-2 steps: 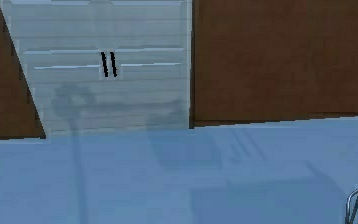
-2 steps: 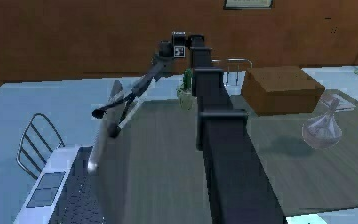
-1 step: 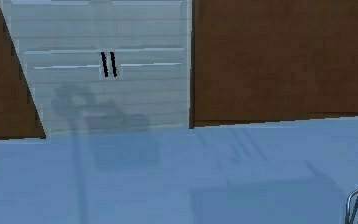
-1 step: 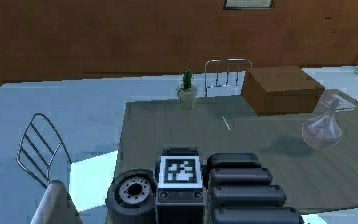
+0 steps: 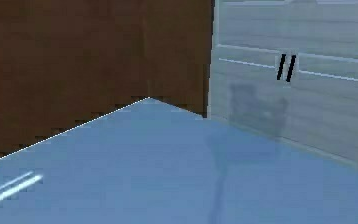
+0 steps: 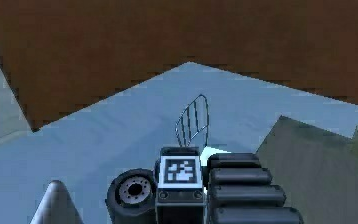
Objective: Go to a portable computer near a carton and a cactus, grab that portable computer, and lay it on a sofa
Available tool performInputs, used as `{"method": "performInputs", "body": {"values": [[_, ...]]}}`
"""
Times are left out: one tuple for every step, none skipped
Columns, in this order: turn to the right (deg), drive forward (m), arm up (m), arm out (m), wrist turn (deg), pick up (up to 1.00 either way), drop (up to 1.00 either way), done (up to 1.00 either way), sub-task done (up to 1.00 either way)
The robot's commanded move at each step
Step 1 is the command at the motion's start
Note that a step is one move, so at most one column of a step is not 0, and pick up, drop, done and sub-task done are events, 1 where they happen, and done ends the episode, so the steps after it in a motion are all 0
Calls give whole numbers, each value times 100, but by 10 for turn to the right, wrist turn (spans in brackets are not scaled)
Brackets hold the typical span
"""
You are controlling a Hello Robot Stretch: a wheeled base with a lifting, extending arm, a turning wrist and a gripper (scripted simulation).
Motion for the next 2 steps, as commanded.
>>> {"method": "performInputs", "body": {"values": [[-360,0,0,0,0,0,0,0,0],[0,20,0,0,0,0,0,0,0]]}}
